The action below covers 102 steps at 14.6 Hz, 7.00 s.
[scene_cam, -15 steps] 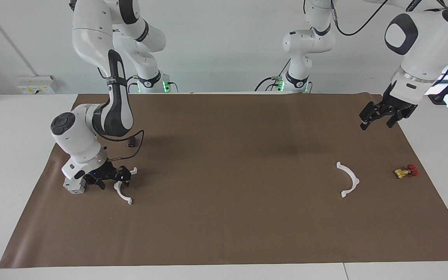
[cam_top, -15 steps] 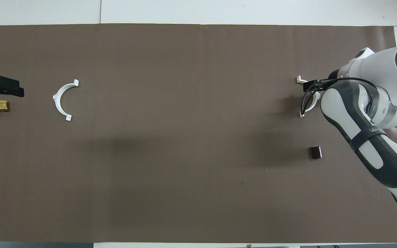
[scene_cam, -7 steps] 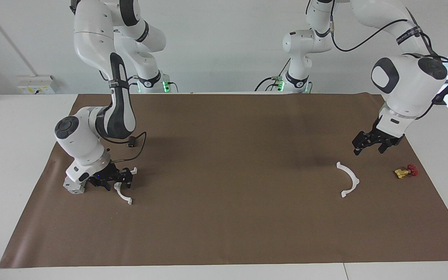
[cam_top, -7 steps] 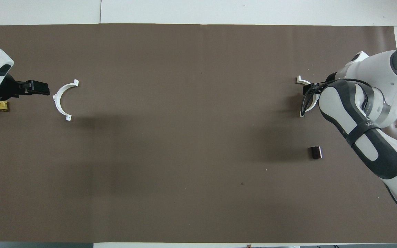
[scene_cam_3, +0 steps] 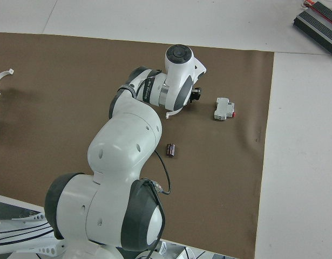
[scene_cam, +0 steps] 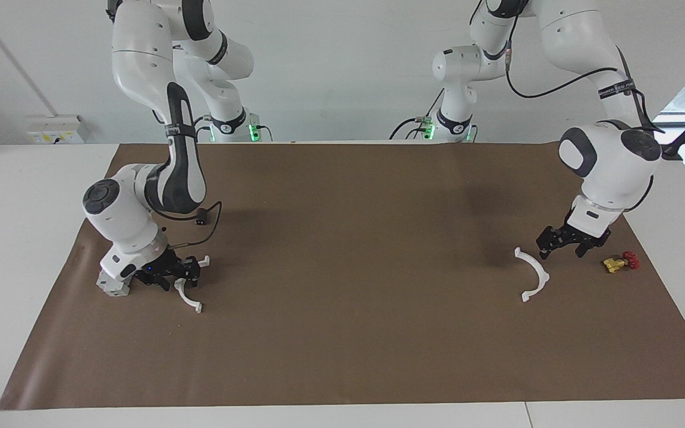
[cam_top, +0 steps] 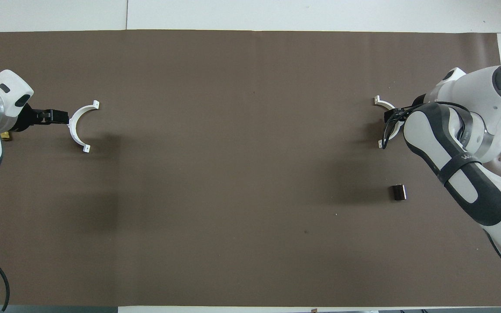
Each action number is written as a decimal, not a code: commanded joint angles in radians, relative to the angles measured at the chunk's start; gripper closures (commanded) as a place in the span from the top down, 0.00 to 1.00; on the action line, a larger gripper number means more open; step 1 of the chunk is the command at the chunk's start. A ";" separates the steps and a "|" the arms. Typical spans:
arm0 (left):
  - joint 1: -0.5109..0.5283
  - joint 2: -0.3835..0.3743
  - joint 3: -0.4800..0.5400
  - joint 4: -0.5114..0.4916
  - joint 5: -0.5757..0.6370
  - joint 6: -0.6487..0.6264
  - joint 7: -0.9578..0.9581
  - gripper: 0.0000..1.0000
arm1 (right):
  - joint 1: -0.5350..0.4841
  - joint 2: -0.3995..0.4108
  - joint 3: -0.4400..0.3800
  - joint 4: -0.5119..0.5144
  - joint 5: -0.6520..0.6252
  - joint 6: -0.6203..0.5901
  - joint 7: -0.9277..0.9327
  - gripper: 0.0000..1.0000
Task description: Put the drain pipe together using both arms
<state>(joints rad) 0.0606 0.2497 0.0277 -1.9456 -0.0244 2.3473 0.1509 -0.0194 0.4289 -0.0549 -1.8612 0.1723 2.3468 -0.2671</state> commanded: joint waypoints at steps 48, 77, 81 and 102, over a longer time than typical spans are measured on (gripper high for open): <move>-0.295 -0.049 -0.002 0.007 0.000 -0.042 -0.269 0.00 | 0.618 0.163 0.013 0.281 -0.149 -0.041 0.787 0.09; -0.627 0.151 -0.008 0.074 0.251 0.092 -0.778 0.00 | 0.046 -0.349 0.004 0.359 -0.154 -0.895 0.270 1.00; -0.628 0.151 -0.008 0.056 0.251 0.118 -0.777 0.00 | 0.041 -0.430 0.000 0.236 -0.162 -0.857 0.238 1.00; -0.645 0.164 -0.009 0.028 0.245 0.155 -0.780 0.00 | 0.065 -0.440 -0.039 0.177 -0.172 -0.767 0.241 1.00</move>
<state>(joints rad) -0.5770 0.4109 0.0122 -1.9076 0.2071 2.4801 -0.6098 0.0563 -0.0217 -0.1003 -1.6992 0.0144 1.5712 -0.0108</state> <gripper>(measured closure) 0.793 0.000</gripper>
